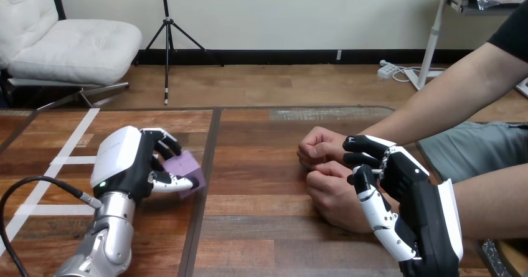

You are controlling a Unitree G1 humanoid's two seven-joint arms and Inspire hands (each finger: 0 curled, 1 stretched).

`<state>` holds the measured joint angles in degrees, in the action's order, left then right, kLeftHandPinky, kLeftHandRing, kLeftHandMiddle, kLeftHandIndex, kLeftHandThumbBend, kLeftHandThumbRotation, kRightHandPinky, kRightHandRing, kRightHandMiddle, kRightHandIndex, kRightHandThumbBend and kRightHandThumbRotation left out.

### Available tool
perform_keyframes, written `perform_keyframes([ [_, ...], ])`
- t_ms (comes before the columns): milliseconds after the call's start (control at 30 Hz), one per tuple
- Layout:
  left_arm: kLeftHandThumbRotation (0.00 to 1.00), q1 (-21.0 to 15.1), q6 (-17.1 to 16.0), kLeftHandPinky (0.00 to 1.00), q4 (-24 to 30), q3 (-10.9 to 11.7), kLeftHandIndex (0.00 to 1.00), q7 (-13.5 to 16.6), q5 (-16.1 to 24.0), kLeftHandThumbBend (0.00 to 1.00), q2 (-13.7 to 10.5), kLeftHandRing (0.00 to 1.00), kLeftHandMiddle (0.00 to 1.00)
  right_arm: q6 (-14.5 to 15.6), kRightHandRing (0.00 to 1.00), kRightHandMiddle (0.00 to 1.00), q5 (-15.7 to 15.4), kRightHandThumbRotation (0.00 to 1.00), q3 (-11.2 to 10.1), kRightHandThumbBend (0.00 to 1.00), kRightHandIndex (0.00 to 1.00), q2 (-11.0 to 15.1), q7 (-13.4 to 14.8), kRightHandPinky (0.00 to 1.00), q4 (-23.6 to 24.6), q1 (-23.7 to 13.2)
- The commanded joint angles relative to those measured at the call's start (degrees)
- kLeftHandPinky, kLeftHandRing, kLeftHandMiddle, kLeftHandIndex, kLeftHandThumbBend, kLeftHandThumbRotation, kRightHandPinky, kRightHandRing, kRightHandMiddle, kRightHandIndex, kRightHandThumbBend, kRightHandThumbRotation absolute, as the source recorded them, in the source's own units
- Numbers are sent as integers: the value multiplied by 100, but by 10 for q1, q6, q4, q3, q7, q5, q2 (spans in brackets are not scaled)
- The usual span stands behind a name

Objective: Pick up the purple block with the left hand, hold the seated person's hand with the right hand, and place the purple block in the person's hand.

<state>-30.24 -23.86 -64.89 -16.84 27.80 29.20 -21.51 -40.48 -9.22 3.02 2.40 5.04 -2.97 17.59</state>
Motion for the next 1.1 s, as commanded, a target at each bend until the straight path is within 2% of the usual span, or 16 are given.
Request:
perform_keyframes([
  [0,0,-9,-21,40,43,11,52,18,-5,62,-2,43,48,-6,69,72,2,56,-4,42,69,-7,5,54,-2,-34],
  [500,0,28,-44,37,117,11,53,35,4,62,-7,42,48,-3,73,75,-17,57,-11,43,71,1,11,59,5,-34],
  [833,0,57,-57,36,173,20,53,33,-2,61,-5,42,48,-1,75,77,-22,56,-18,45,72,2,15,61,8,-35],
  [1067,0,80,-59,35,219,23,53,34,4,61,-5,41,48,-7,78,80,-47,55,-29,46,75,12,23,64,8,-38],
])
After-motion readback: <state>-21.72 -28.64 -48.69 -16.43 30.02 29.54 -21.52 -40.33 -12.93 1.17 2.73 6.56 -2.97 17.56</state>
